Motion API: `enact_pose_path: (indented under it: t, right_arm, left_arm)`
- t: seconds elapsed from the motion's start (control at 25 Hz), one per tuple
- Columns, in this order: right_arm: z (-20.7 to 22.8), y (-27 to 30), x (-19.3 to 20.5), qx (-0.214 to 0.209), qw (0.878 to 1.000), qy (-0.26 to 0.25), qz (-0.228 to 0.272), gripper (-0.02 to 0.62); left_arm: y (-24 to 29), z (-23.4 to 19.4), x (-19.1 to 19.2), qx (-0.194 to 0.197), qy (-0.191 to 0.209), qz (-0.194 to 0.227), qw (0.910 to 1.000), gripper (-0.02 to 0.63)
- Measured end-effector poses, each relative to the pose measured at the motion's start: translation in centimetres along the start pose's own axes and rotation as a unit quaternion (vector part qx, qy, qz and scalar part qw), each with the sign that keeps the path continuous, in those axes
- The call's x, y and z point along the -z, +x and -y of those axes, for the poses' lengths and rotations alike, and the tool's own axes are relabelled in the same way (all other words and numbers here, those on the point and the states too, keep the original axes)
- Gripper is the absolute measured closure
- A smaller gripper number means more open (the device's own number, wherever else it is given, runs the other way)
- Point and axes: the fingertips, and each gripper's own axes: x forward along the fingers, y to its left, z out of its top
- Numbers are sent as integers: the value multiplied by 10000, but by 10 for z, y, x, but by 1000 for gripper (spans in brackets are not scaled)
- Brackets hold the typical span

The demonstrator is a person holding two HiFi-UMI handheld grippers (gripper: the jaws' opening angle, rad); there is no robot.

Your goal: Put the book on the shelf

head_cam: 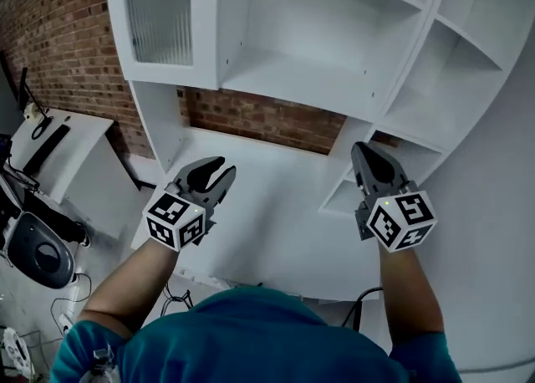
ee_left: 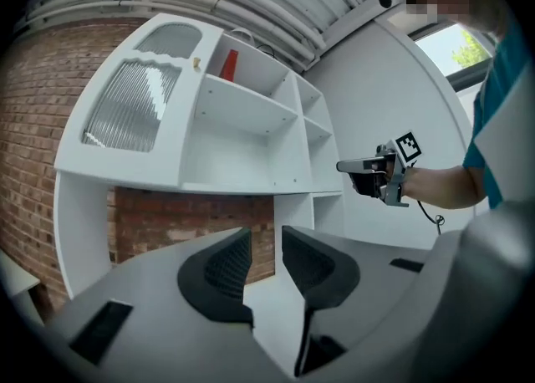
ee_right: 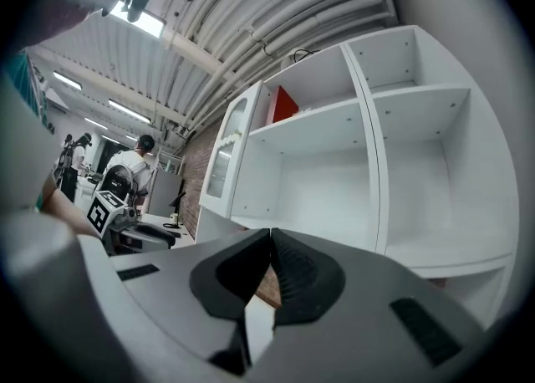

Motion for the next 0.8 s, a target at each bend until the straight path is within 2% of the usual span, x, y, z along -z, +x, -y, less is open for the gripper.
enact_pose_path:
  t: [0.16, 0.44, 0.64, 0.8]
  right_arm:
    - [-12, -9, 64, -83, 9988, 424, -213, 572]
    - [-36, -22, 173, -102, 9925, 971, -739, 572]
    - [-54, -36, 225, -128, 9867, 1204, -1087, 574]
    - [-62, -41, 251, -120, 9813, 1397, -1318, 574]
  left_arm:
    - [-9, 11, 44, -27, -160, -167, 9997, 536]
    - [-22, 17, 122, -140, -547, -748, 9956, 578]
    - [-32, 26, 154, -170, -626, -955, 9933, 588]
    - [-35, 33, 167, -105, -686, -1007, 9925, 588]
